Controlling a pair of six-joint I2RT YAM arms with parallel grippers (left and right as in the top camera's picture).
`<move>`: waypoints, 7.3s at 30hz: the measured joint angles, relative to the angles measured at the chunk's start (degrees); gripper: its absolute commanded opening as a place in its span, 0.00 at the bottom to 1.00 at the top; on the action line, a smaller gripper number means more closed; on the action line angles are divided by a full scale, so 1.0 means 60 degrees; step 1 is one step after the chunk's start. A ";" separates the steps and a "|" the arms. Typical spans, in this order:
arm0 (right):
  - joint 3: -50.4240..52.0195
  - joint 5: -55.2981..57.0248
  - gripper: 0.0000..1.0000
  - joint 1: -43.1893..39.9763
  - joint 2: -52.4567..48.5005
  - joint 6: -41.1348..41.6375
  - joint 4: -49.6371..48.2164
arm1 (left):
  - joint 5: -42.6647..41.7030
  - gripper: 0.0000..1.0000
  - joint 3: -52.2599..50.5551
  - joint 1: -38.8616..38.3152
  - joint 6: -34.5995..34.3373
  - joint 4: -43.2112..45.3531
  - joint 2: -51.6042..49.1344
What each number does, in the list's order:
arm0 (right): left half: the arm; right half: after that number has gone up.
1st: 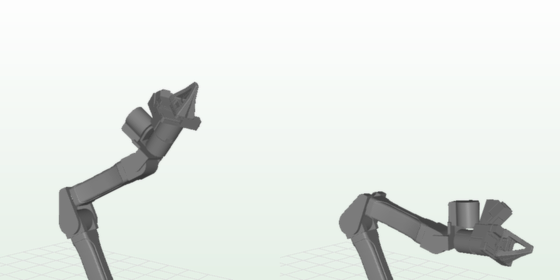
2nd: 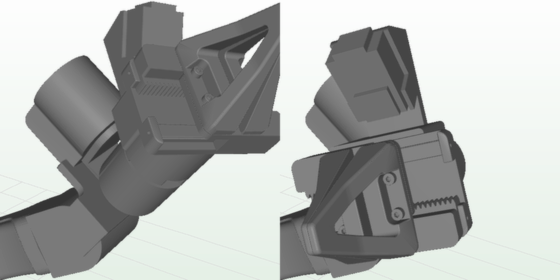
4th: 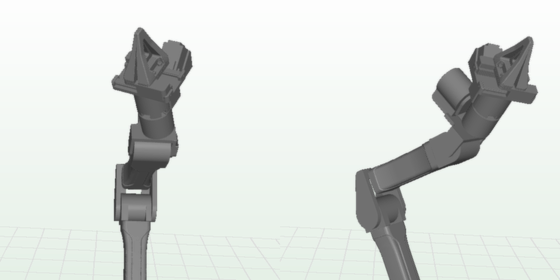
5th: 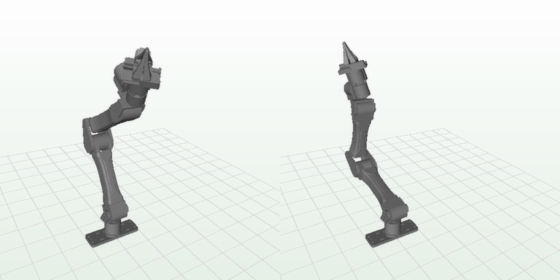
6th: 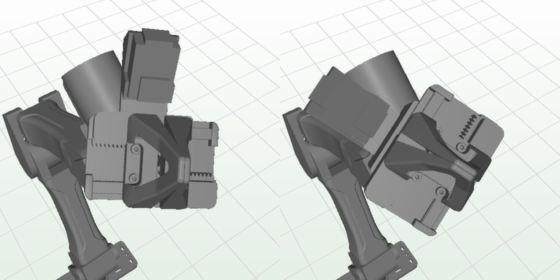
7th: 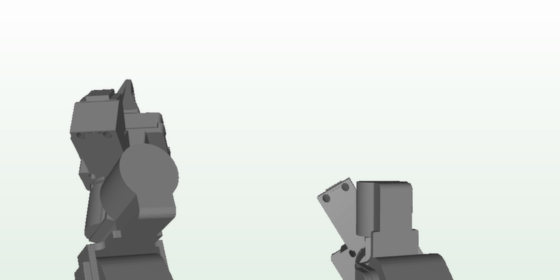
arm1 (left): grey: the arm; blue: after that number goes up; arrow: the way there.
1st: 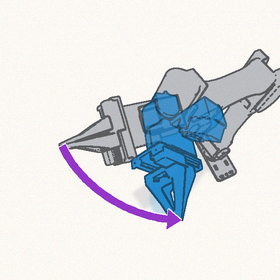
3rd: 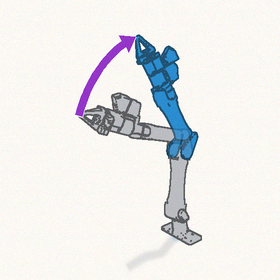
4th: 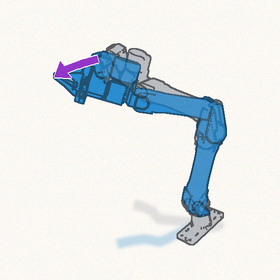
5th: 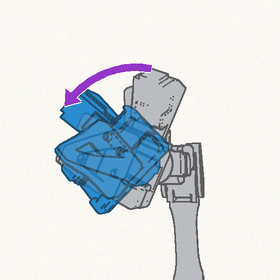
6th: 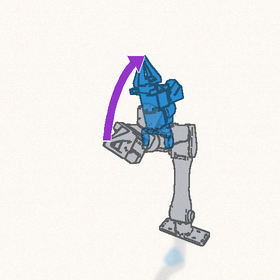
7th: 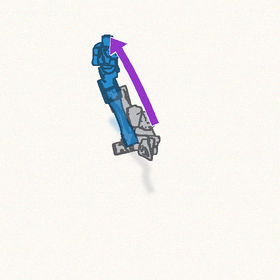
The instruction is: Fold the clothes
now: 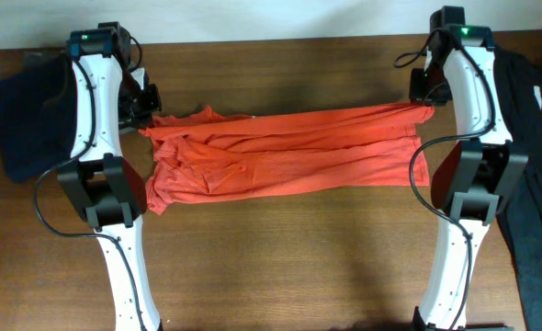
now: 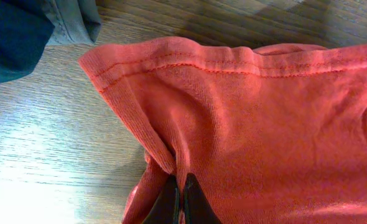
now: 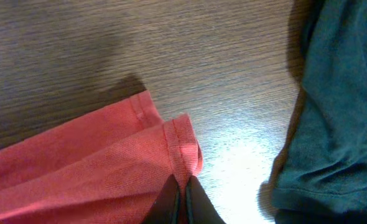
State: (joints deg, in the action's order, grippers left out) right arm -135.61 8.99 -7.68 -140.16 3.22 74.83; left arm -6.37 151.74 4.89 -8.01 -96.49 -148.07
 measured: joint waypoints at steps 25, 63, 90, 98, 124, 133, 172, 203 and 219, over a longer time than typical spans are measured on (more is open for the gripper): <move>0.0000 0.0007 0.11 -0.0393 0.0011 0.0007 0.1137 | 0.0546 0.01 -0.0933 -0.0616 0.0091 -0.0004 0.0000; 0.0000 -0.1712 0.88 -0.0412 0.0015 0.0091 0.1741 | 0.1184 0.86 -0.1701 -0.1045 0.0441 0.1016 0.1300; 0.0000 -0.3060 0.93 0.0182 0.0015 0.0102 0.1854 | -0.1617 0.62 -0.3971 0.0324 0.0696 0.3541 0.1300; 0.0000 -0.3060 0.93 0.0182 0.0015 0.0098 0.1854 | -0.1155 0.62 -0.3971 0.0324 0.0412 0.3450 0.1300; 0.0000 -0.3060 0.93 0.0182 0.0015 0.0102 0.1847 | -0.1082 0.03 -0.4160 0.0495 -0.1024 0.3559 0.0987; 0.0000 -0.3060 0.93 0.0182 0.0015 0.0091 0.1734 | -0.1071 0.00 -0.4116 0.0495 -0.1027 0.3774 0.0834; 0.0725 -0.4171 0.93 0.0182 0.0011 0.0102 0.1526 | -0.0160 0.00 -0.0787 -0.1508 0.0696 0.0430 0.0834; 0.0725 -0.4914 0.94 0.0182 0.0011 0.0106 0.1803 | 0.0313 0.32 -0.0732 -0.3931 0.1410 -0.0022 0.2004; 0.0721 -0.6124 0.89 0.0211 0.0011 0.0102 0.1851 | 0.0401 0.20 -0.0732 -0.3883 0.1392 -0.0015 0.2004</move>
State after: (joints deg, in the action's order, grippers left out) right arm -131.28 -27.75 -6.42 -140.09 3.84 85.93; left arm -3.97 147.35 -18.41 0.34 -96.57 -136.05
